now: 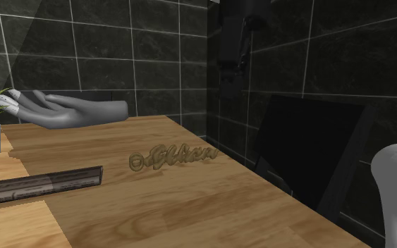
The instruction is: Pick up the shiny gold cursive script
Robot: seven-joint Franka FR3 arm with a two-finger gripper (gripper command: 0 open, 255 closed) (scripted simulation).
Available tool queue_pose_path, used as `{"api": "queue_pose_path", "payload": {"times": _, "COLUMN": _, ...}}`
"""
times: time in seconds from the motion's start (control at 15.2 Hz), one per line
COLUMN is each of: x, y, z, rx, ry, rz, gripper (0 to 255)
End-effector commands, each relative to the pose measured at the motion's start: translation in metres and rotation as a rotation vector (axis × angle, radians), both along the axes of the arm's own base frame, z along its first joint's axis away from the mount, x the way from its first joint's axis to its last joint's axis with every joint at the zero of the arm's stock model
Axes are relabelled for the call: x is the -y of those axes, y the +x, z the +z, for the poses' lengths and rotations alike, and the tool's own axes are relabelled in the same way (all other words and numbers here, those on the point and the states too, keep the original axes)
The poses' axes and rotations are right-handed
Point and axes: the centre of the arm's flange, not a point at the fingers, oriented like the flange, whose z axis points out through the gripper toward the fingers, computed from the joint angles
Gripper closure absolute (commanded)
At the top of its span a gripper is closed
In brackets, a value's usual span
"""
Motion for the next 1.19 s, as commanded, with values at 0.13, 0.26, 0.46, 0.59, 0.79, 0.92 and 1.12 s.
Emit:
{"api": "queue_pose_path", "payload": {"times": 0.13, "x": 0.003, "y": 0.024, "z": -0.015, "rx": -0.020, "ry": -0.012, "rz": 0.111, "gripper": 0}}
{"api": "queue_pose_path", "payload": {"times": 0.26, "x": 0.004, "y": 0.048, "z": -0.031, "rx": -0.040, "ry": -0.023, "rz": 0.222, "gripper": 0}}
{"api": "queue_pose_path", "payload": {"times": 0.46, "x": 0.001, "y": 0.083, "z": -0.056, "rx": -0.070, "ry": -0.041, "rz": 0.389, "gripper": 0}}
{"api": "queue_pose_path", "payload": {"times": 0.59, "x": -0.002, "y": 0.096, "z": -0.066, "rx": -0.082, "ry": -0.047, "rz": 0.452, "gripper": 0}}
{"api": "queue_pose_path", "payload": {"times": 0.79, "x": -0.002, "y": 0.096, "z": -0.082, "rx": -0.082, "ry": -0.047, "rz": 0.452, "gripper": 0}}
{"api": "queue_pose_path", "payload": {"times": 0.92, "x": -0.002, "y": 0.096, "z": -0.092, "rx": -0.082, "ry": -0.047, "rz": 0.452, "gripper": 0}}
{"api": "queue_pose_path", "payload": {"times": 1.12, "x": -0.002, "y": 0.096, "z": -0.106, "rx": -0.082, "ry": -0.047, "rz": 0.452, "gripper": 0}}
